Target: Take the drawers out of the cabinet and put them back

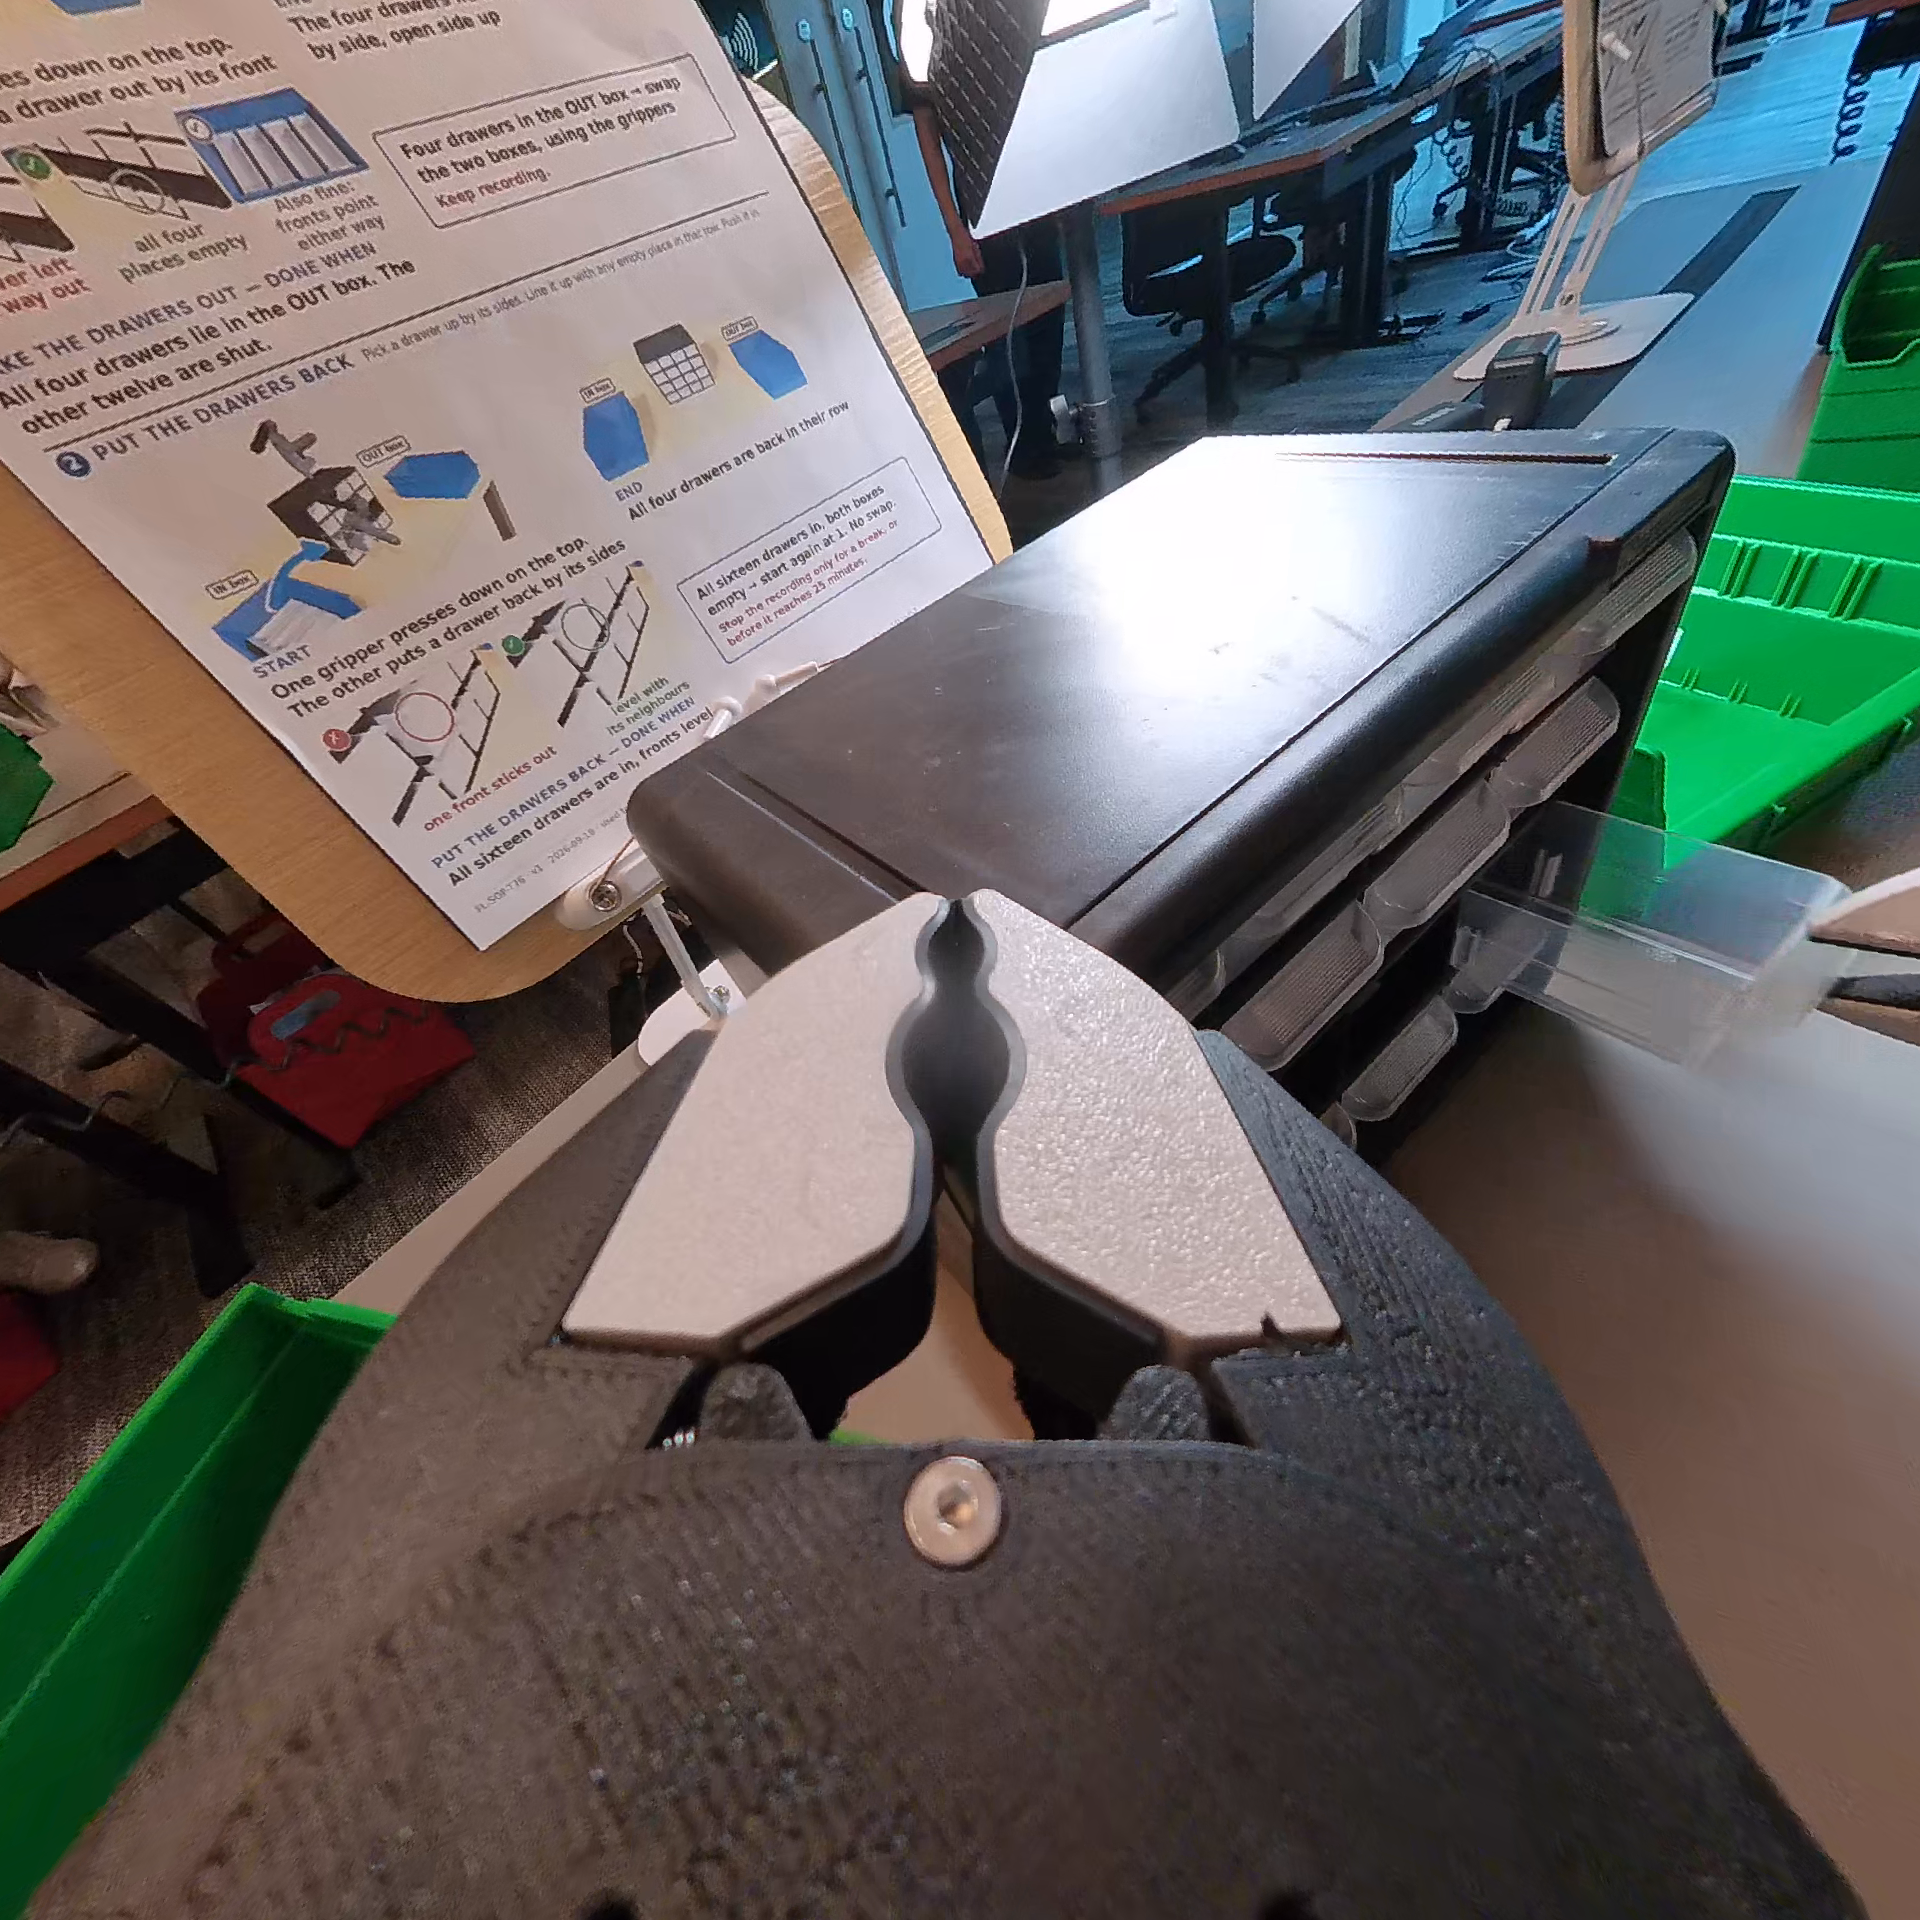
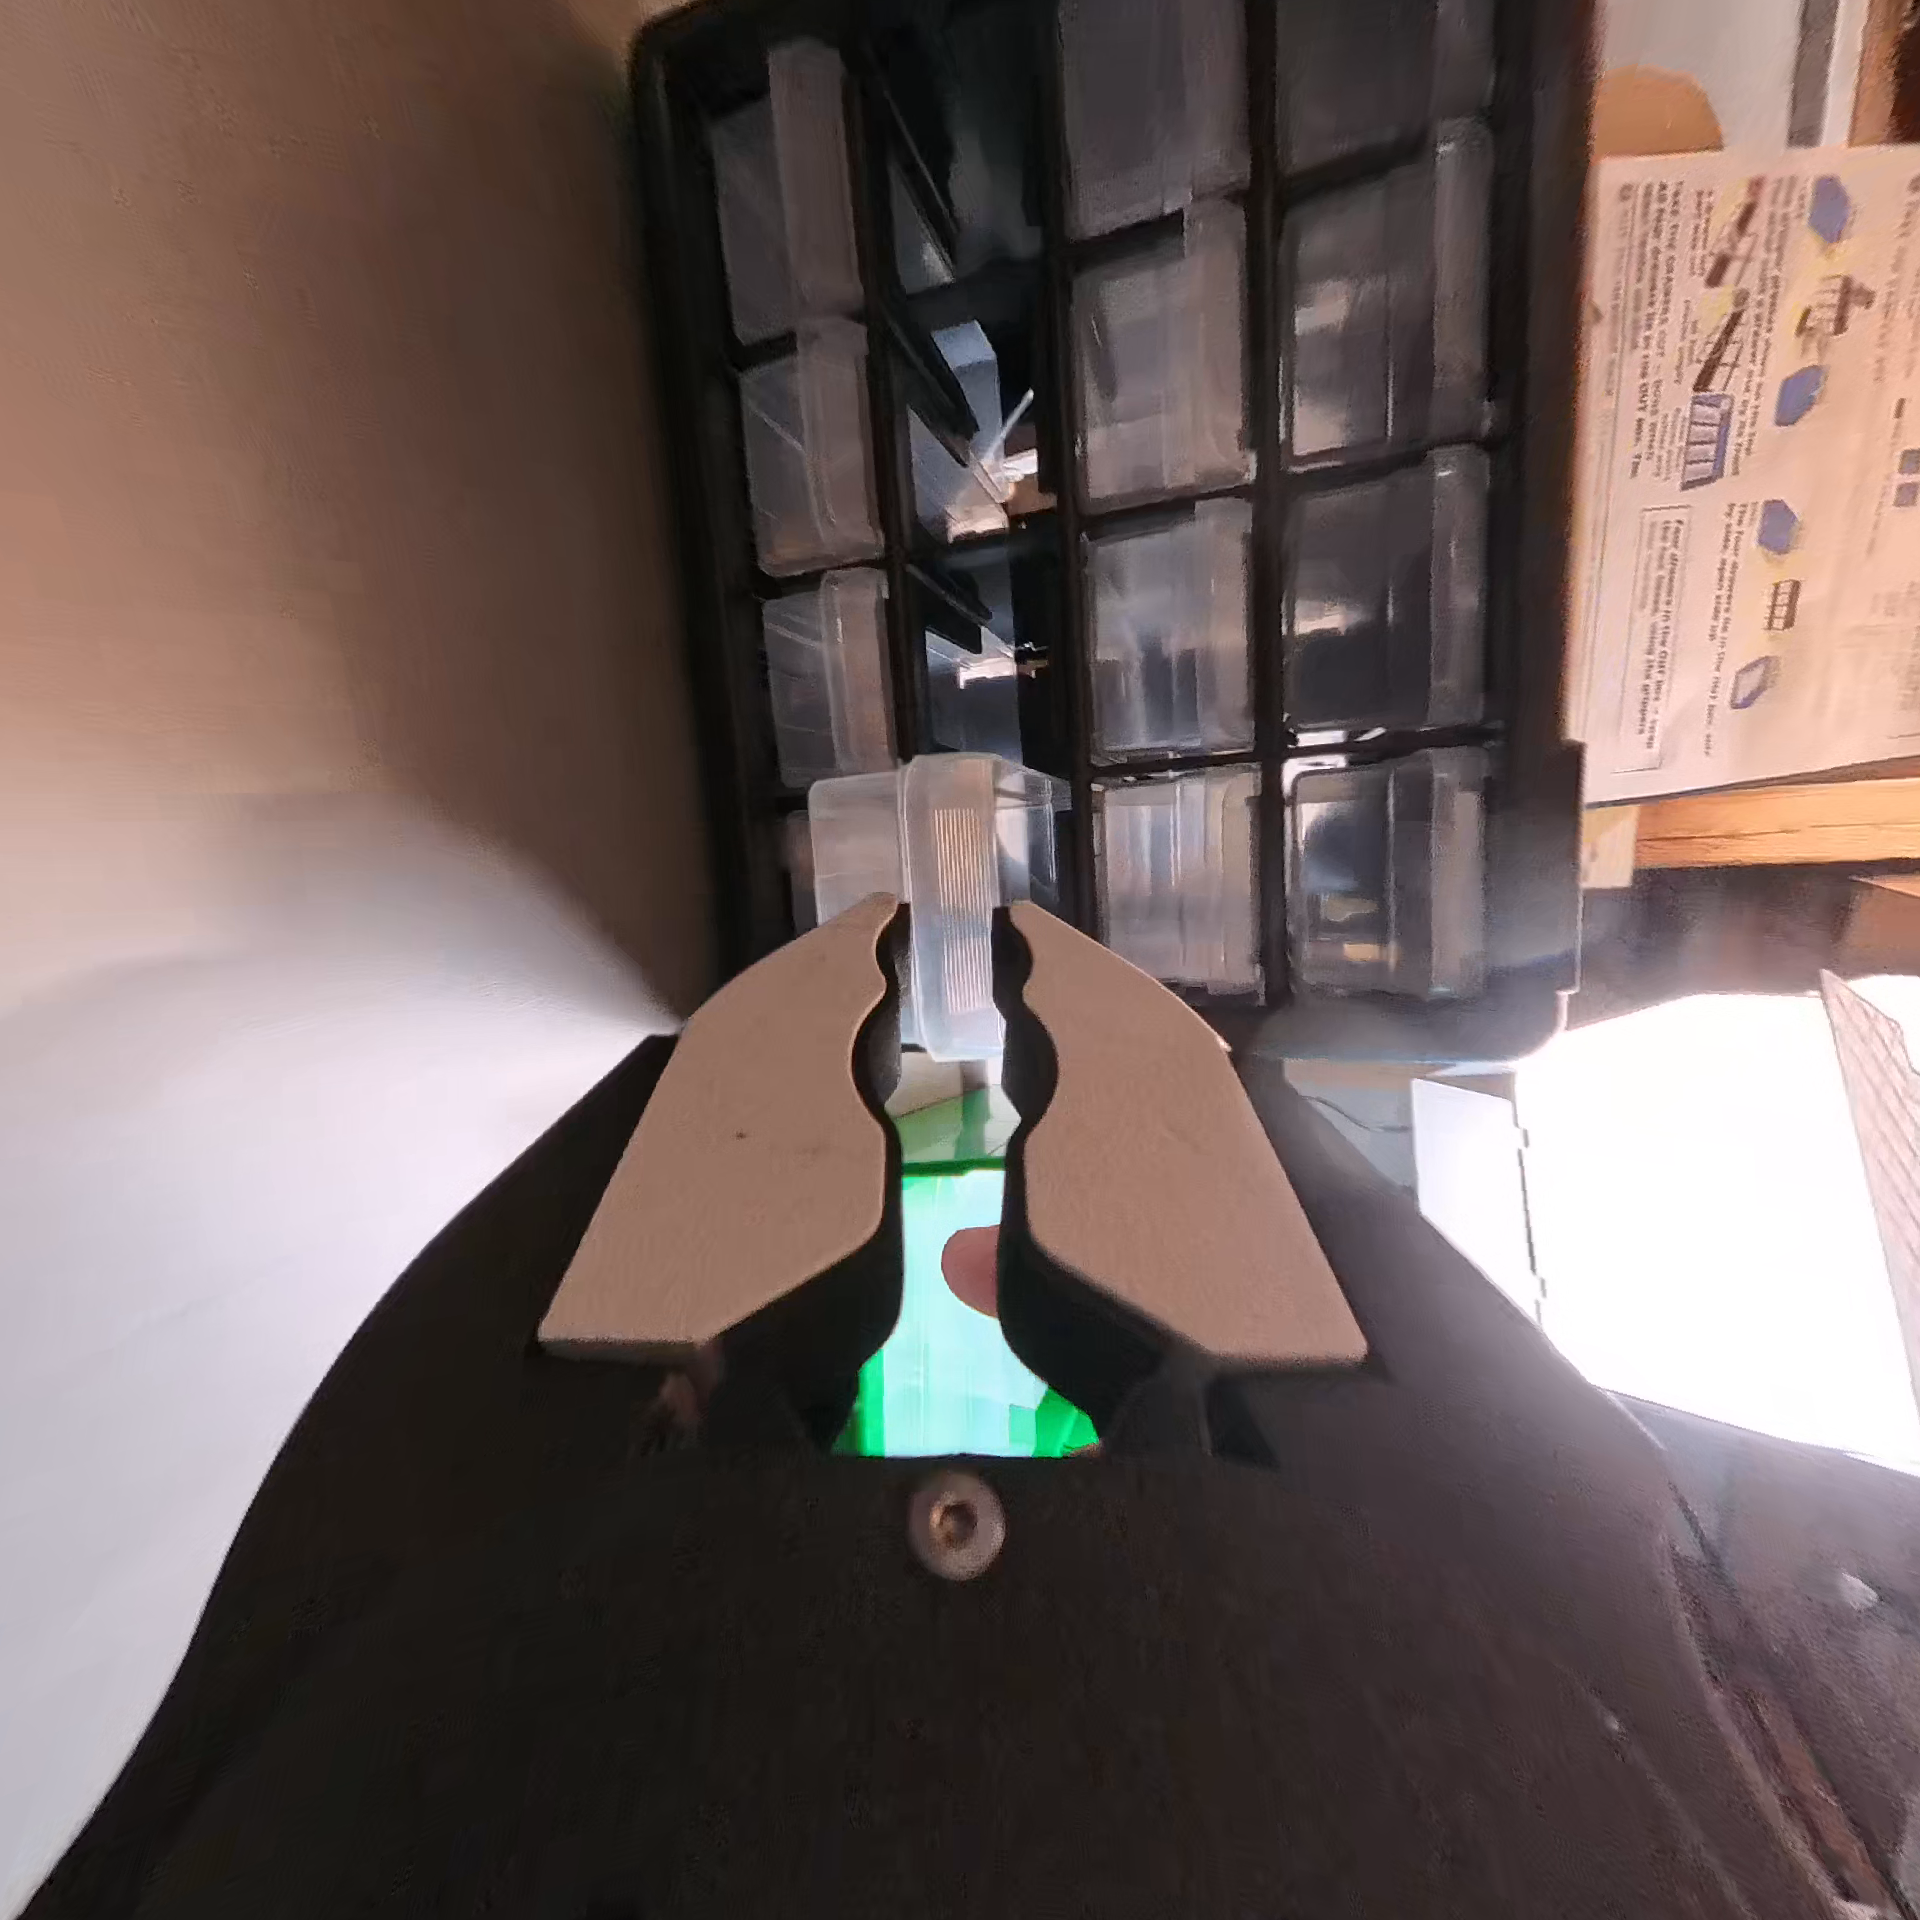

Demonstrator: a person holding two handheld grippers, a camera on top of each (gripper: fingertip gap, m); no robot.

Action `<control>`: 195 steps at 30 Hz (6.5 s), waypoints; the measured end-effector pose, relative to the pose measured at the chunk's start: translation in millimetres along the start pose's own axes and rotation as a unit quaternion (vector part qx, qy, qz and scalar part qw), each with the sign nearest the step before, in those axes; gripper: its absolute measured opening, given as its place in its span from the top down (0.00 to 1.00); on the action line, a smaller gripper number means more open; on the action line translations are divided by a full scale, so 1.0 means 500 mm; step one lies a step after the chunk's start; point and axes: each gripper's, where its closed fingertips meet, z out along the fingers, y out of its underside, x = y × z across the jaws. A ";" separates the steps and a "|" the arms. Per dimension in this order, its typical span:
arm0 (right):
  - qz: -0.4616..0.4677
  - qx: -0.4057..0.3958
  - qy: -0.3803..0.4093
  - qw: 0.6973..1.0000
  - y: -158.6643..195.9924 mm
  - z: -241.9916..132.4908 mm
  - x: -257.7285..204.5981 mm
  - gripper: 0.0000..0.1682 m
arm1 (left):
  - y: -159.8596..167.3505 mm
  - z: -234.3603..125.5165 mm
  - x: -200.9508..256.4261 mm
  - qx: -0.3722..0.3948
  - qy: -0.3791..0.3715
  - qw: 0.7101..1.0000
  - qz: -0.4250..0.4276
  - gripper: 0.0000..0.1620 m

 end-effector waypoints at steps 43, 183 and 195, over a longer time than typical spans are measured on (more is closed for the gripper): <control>0.582 0.014 -0.316 0.749 0.022 -0.185 0.241 0.89 | 0.000 0.000 0.001 0.000 0.001 1.000 0.002 1.00; 0.652 -0.109 0.040 0.750 0.274 -0.392 -0.094 0.66 | 0.177 -0.164 0.598 -0.083 0.126 0.986 -0.077 0.63; 0.652 -0.153 0.078 0.739 0.318 -0.375 -0.102 0.91 | 0.166 0.073 0.666 -0.107 0.104 0.966 -0.213 0.77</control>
